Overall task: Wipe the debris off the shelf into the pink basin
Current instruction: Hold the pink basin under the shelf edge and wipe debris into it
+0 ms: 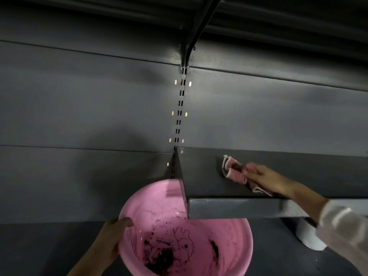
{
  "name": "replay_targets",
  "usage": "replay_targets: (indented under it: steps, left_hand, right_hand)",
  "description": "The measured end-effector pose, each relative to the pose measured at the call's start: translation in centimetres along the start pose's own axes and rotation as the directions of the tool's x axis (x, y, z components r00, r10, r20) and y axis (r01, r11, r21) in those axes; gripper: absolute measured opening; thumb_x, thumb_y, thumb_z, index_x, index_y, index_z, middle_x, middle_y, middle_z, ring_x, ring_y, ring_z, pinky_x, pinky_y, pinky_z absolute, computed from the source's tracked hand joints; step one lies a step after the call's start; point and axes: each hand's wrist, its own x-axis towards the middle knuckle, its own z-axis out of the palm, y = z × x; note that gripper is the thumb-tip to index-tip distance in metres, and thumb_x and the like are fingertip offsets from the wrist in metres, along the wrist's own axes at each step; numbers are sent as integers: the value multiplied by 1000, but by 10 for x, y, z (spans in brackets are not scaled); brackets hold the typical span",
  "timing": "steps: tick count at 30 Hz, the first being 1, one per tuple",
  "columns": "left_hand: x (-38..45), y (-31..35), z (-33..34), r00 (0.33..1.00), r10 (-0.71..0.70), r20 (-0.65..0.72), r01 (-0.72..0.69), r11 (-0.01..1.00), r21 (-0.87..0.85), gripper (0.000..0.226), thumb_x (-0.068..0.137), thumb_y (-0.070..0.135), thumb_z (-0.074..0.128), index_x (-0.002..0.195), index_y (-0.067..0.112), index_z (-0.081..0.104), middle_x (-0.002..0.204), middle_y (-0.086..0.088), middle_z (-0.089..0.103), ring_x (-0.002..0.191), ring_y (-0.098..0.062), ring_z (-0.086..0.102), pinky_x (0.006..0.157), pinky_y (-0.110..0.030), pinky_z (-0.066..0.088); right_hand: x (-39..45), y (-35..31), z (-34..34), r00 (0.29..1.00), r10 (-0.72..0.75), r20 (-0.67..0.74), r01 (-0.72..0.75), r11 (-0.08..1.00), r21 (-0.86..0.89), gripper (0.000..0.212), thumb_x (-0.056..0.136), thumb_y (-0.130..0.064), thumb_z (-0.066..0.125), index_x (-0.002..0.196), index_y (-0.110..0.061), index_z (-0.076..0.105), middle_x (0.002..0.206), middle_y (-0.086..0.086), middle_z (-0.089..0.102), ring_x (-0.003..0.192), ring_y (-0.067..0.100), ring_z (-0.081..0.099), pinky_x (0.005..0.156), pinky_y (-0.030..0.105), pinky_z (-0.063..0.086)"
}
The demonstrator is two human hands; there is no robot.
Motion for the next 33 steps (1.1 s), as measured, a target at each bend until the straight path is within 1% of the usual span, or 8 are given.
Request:
replay_targets:
  steps: [4, 10, 13, 17, 20, 22, 25, 33]
  left_hand:
    - [6, -1, 3, 999, -37, -1, 37, 999, 18, 37, 85, -4, 44, 119, -18, 45, 102, -39, 57, 88, -50, 58, 68, -47, 48]
    - [11, -3, 0, 1000, -21, -13, 22, 998, 50, 38, 86, -1, 45, 119, -18, 45, 94, -36, 57, 81, -45, 58, 62, -43, 47]
    - [16, -4, -6, 999, -6, -45, 7, 1000, 21, 24, 85, -2, 46, 102, -16, 54, 75, -31, 65, 67, -40, 64, 53, -36, 48]
    - [21, -8, -18, 993, 76, -88, -75, 997, 17, 23, 89, -5, 44, 69, -5, 55, 42, -9, 62, 49, -29, 60, 45, -27, 45]
    - [27, -14, -38, 983, 113, -143, -111, 994, 19, 22, 89, -8, 44, 73, 2, 55, 38, 2, 61, 59, -25, 56, 54, -29, 44]
    - [27, -19, -52, 982, 89, -164, -89, 996, 7, 21, 92, -3, 42, 76, 3, 54, 38, 2, 60, 63, -23, 52, 61, -31, 42]
    - [22, -27, -64, 974, 101, -204, -89, 994, 65, 22, 87, -8, 42, 74, -12, 59, 49, -18, 58, 44, -22, 54, 54, -29, 40]
    - [32, -63, -84, 938, -78, -339, 83, 997, 0, 18, 85, -8, 43, 98, -13, 55, 86, -30, 56, 80, -39, 56, 66, -42, 46]
  right_hand:
    - [-3, -27, 24, 976, -109, 189, 126, 989, -79, 20, 94, -15, 44, 99, -33, 50, 95, -20, 55, 90, 2, 53, 77, 9, 40]
    - [6, -90, 71, 891, -309, 333, 310, 949, 54, 32, 94, -6, 41, 124, 2, 47, 124, 15, 57, 111, 22, 55, 91, 10, 41]
    - [15, -122, 99, 859, -324, 396, 337, 941, 39, 30, 95, -10, 41, 122, 3, 48, 112, 21, 61, 89, 19, 57, 78, 23, 49]
    - [19, -156, 131, 832, -326, 449, 323, 943, 85, 27, 96, -12, 38, 115, 6, 46, 62, 5, 49, 40, 2, 50, 37, 7, 39]
    - [14, -164, 158, 825, -426, 371, 445, 895, 38, 27, 95, -14, 40, 113, 5, 48, 84, 18, 62, 68, 9, 63, 62, 16, 50]
    - [9, -163, 176, 817, -451, 359, 469, 882, 39, 25, 96, -15, 39, 109, 3, 50, 105, 25, 60, 73, 22, 54, 60, 25, 45]
    - [13, -153, 193, 851, -394, 347, 412, 911, 24, 24, 96, -16, 36, 103, 2, 51, 107, 26, 59, 78, 21, 47, 65, 29, 31]
    - [26, -115, 257, 909, -359, 212, 412, 850, -327, 24, 94, -24, 36, 101, -9, 53, 110, 17, 57, 101, 34, 52, 87, 46, 40]
